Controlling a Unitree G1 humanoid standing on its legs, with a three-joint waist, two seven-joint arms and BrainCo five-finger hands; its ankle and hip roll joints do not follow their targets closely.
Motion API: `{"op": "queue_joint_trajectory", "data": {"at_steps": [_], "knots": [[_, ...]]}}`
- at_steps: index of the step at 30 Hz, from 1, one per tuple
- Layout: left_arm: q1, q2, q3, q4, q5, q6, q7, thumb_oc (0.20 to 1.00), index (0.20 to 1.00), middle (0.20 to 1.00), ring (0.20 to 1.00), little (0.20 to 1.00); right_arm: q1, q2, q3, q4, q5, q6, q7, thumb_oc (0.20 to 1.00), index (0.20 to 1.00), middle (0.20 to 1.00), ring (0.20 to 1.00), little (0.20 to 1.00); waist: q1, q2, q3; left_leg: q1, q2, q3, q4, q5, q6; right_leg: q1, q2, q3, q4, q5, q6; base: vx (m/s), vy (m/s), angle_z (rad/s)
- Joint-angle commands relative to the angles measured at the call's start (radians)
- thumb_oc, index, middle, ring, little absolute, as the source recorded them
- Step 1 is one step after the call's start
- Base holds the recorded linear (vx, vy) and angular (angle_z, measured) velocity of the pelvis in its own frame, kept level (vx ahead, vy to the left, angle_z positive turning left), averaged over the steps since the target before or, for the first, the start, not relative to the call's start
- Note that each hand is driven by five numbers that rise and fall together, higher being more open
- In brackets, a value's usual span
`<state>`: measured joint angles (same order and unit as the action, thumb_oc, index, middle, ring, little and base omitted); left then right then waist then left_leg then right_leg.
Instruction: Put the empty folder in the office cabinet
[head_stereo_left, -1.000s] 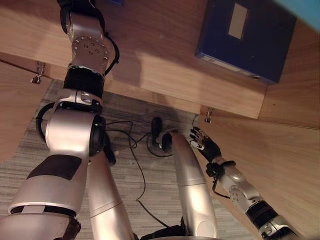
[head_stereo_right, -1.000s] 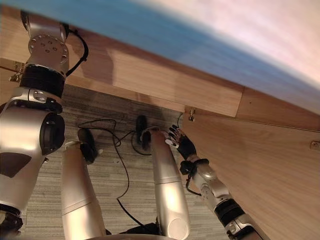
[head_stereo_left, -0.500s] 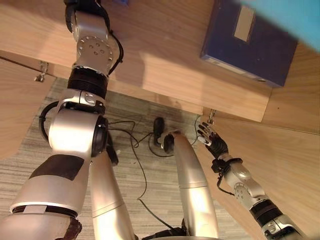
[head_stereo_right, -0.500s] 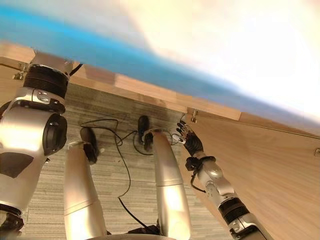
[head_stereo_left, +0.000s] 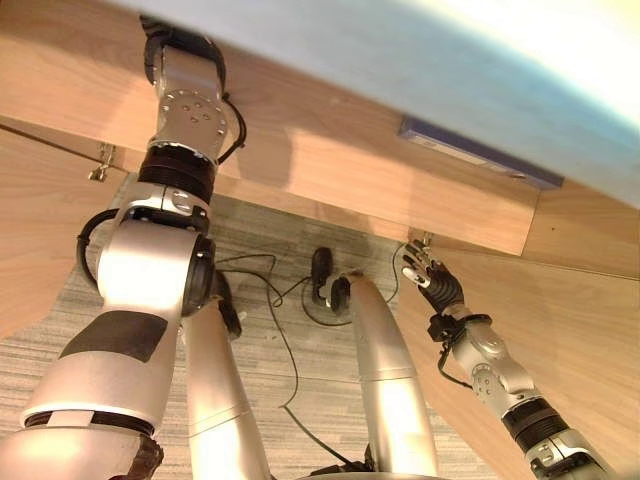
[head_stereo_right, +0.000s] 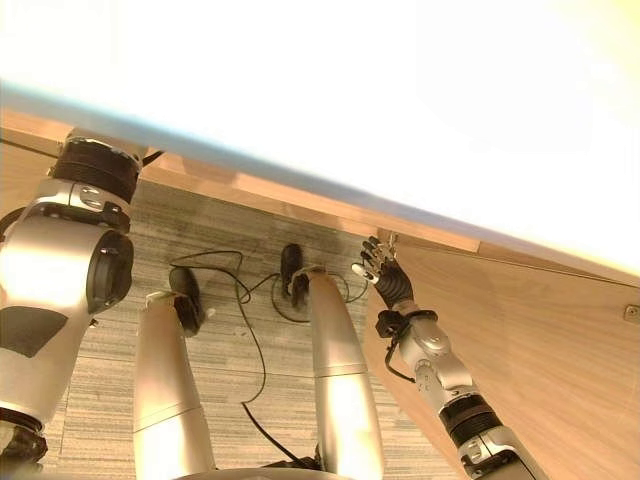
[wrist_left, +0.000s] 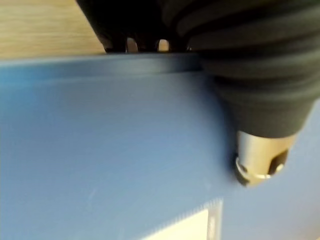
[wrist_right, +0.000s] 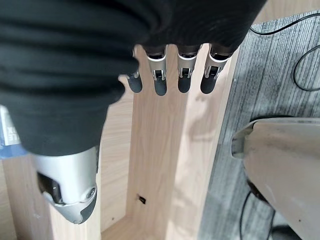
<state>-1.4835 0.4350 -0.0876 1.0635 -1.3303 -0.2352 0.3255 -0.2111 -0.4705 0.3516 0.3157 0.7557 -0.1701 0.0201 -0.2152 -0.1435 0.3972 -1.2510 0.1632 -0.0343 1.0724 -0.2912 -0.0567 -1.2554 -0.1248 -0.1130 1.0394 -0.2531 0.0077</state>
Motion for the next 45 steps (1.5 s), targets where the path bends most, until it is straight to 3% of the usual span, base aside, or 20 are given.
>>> {"op": "queue_joint_trajectory", "data": {"at_steps": [1,8,15,23,27,31,32,33,37,45], "knots": [[-0.017,0.139,-0.001,0.052,0.083,0.002,-0.010,1.000,1.000,1.000,1.000,1.000,0.018,-0.006,-0.024,-0.059,-0.010,-0.034,-0.003,1.000,1.000,1.000,1.000,1.000,-0.034,0.023,0.026,0.106,0.021,-0.059,0.033,-0.163,0.029,0.107,-0.035,0.034,0.065,-0.148,0.074,0.00,0.000,0.00],[-0.010,0.147,0.010,0.062,0.079,0.009,-0.013,1.000,1.000,1.000,1.000,1.000,0.009,-0.005,-0.029,-0.049,-0.014,-0.031,-0.013,1.000,1.000,1.000,1.000,1.000,-0.036,0.022,0.028,0.117,0.016,-0.056,0.005,-0.152,0.028,0.120,-0.036,0.036,0.045,-0.144,0.073,-0.01,0.001,0.02],[0.055,0.090,0.053,0.026,0.063,-0.011,0.000,1.000,1.000,1.000,1.000,1.000,0.007,0.015,-0.014,-0.027,-0.023,-0.027,-0.016,1.000,1.000,1.000,1.000,1.000,-0.030,0.024,0.012,0.192,0.009,-0.045,-0.145,-0.101,0.018,0.180,-0.032,0.023,-0.089,-0.089,0.088,0.00,0.000,0.01],[0.153,0.016,0.098,-0.006,0.079,-0.022,0.007,1.000,1.000,1.000,1.000,1.000,0.017,0.041,0.008,-0.004,-0.019,-0.018,-0.011,1.000,1.000,1.000,1.000,1.000,-0.024,0.029,-0.007,0.360,-0.005,-0.020,-0.416,0.013,-0.010,0.323,-0.021,0.014,-0.308,0.012,0.117,-0.03,-0.001,0.07],[0.229,-0.036,0.126,-0.030,0.079,-0.033,0.003,1.000,1.000,1.000,1.000,1.000,0.034,0.065,0.021,0.013,-0.022,-0.009,-0.013,1.000,1.000,1.000,1.000,1.000,-0.018,0.040,-0.026,0.492,-0.012,0.000,-0.619,0.101,-0.031,0.431,-0.019,0.002,-0.486,0.091,0.139,0.00,0.008,0.00],[0.283,-0.064,0.138,-0.040,0.079,-0.037,0.001,1.000,1.000,1.000,1.000,1.000,0.042,0.080,0.030,0.027,-0.027,-0.003,-0.012,1.000,1.000,1.000,1.000,1.000,-0.015,0.044,-0.040,0.574,-0.012,0.006,-0.744,0.157,-0.046,0.501,-0.017,-0.002,-0.606,0.146,0.155,-0.02,0.002,0.00],[0.332,-0.089,0.152,-0.042,0.079,-0.038,-0.005,1.000,1.000,1.000,1.000,1.000,0.047,0.097,0.042,0.043,-0.030,0.001,-0.008,1.000,1.000,1.000,1.000,1.000,-0.012,0.045,-0.052,0.631,-0.014,0.028,-0.840,0.233,-0.059,0.550,-0.027,-0.021,-0.716,0.226,0.163,0.00,0.000,0.00],[0.334,-0.089,0.152,-0.043,0.080,-0.038,-0.005,1.000,1.000,1.000,1.000,1.000,0.048,0.098,0.043,0.043,-0.031,0.001,-0.008,1.000,1.000,1.000,1.000,1.000,-0.012,0.049,-0.058,0.650,-0.011,0.018,-0.854,0.214,-0.061,0.565,-0.020,-0.009,-0.722,0.206,0.172,0.01,0.011,-0.05],[0.411,-0.143,0.166,-0.057,0.085,-0.040,-0.012,1.000,1.000,1.000,1.000,1.000,0.075,0.120,0.050,0.082,-0.049,0.004,-0.012,1.000,1.000,1.000,1.000,1.000,-0.002,0.051,-0.073,0.742,-0.014,0.045,-0.981,0.300,-0.071,0.653,-0.028,-0.026,-0.853,0.282,0.171,-0.01,0.013,-0.05],[0.553,-0.214,0.185,-0.023,0.108,-0.021,-0.014,1.000,1.000,1.000,1.000,1.000,0.129,0.143,0.047,0.149,-0.072,0.024,-0.007,1.000,1.000,1.000,1.000,1.000,0.020,0.065,-0.126,0.916,-0.015,0.075,-1.126,0.348,-0.084,0.815,-0.037,-0.029,-0.977,0.329,0.182,0.07,0.034,-0.03]]}}
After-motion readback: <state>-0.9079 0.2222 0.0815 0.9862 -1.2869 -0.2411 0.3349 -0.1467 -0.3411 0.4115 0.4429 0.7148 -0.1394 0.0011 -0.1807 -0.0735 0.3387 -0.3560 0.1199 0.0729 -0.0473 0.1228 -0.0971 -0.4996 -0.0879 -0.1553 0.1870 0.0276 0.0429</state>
